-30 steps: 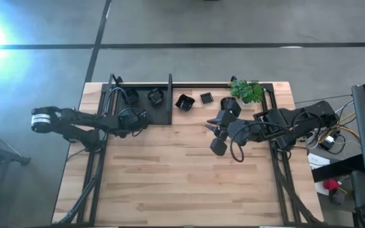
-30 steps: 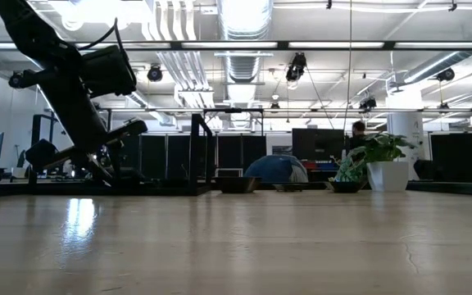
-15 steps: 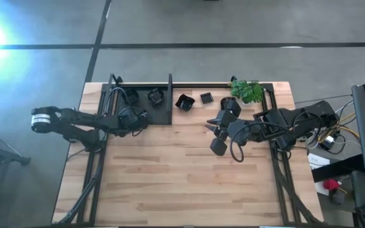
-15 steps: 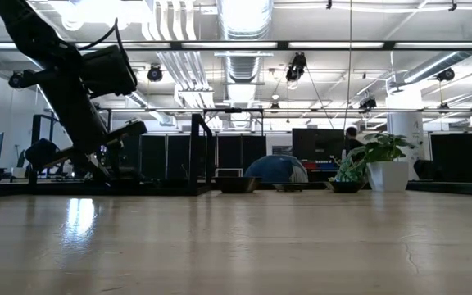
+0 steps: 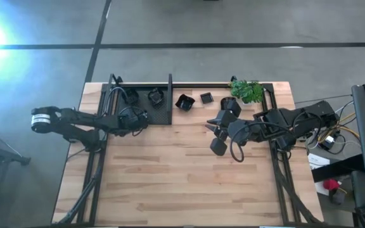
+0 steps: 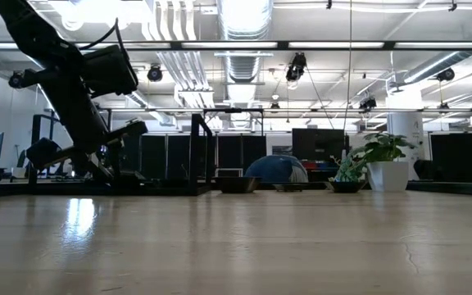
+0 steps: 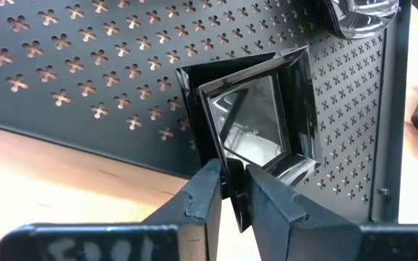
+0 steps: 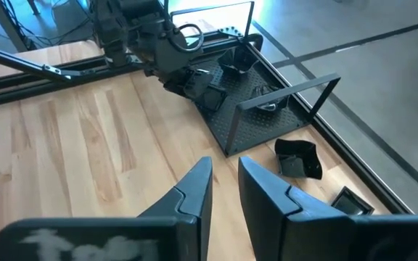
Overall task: Pick & Place Mini shaped plates
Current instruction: Stack the black square plate on top of the black square plates on the shelf
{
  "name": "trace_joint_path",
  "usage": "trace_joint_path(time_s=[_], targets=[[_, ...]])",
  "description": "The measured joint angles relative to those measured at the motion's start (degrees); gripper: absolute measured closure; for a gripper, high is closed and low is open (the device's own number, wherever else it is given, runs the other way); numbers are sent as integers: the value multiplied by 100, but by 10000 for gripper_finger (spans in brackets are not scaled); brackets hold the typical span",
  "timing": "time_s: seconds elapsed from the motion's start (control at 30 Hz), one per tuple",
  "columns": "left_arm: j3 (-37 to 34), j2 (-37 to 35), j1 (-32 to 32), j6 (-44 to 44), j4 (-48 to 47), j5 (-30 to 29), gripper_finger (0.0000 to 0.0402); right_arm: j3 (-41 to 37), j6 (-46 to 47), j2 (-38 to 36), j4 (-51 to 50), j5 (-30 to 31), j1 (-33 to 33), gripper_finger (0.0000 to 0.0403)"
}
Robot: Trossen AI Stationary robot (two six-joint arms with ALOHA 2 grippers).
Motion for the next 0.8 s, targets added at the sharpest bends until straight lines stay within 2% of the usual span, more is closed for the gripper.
trace_joint_path(time_s=[0.8], targets=[[33,-137,226,227,-70,273,320,0,22,-2,4,0,0,344]])
